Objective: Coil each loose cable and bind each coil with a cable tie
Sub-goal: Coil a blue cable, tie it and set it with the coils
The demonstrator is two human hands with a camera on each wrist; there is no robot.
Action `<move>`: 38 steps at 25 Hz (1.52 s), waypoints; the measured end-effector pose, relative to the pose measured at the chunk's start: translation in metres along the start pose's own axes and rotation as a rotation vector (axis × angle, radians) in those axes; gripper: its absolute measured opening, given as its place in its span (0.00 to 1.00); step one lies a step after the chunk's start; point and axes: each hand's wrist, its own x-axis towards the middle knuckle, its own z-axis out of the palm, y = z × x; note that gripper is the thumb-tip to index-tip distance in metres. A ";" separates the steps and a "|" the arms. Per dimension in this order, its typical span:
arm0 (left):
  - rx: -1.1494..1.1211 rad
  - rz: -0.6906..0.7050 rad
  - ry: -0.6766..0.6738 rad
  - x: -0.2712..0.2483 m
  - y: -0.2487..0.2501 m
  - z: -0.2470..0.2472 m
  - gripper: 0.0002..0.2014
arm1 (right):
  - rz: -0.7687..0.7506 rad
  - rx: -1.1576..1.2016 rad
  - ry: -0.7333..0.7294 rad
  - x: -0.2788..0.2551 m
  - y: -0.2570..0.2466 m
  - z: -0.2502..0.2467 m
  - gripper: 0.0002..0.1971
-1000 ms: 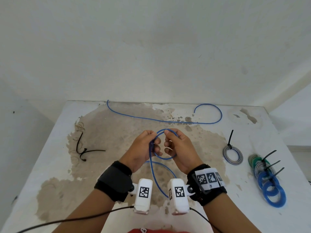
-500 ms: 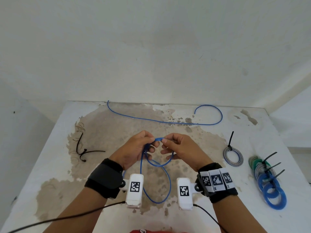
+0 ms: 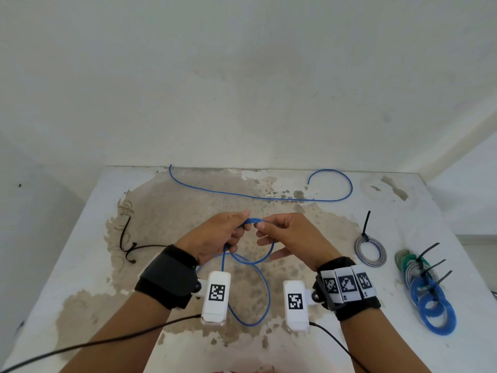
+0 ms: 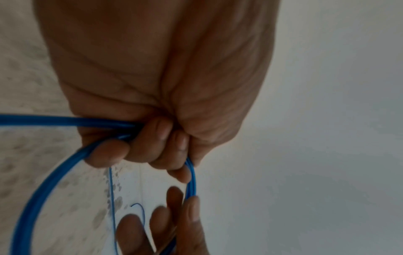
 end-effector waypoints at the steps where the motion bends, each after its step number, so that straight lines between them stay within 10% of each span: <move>1: 0.005 0.012 -0.003 0.000 0.001 -0.001 0.18 | 0.016 0.020 -0.011 -0.001 0.000 -0.002 0.12; 7: -0.022 -0.033 -0.039 0.001 0.006 0.005 0.21 | -0.023 0.056 0.006 -0.004 -0.002 -0.007 0.10; 12: -0.323 0.131 0.089 0.014 0.012 0.013 0.19 | -0.069 0.077 0.397 0.006 0.016 0.025 0.21; 17: -0.649 0.192 0.104 0.020 0.016 0.007 0.17 | -0.030 0.075 -0.044 -0.004 0.018 0.049 0.24; 25: -0.842 0.217 0.096 0.018 0.016 -0.015 0.12 | -0.211 -0.345 -0.118 -0.001 0.015 0.029 0.13; 30: -0.906 0.313 0.204 0.017 0.020 -0.014 0.18 | -0.437 -0.259 0.490 -0.014 0.021 0.038 0.07; 35: -0.960 0.339 0.174 0.012 0.017 -0.003 0.18 | 0.000 -0.130 0.088 -0.031 0.016 0.028 0.25; 38: -0.943 0.278 0.144 0.010 0.009 0.016 0.18 | 0.084 0.338 0.233 -0.025 0.012 0.026 0.16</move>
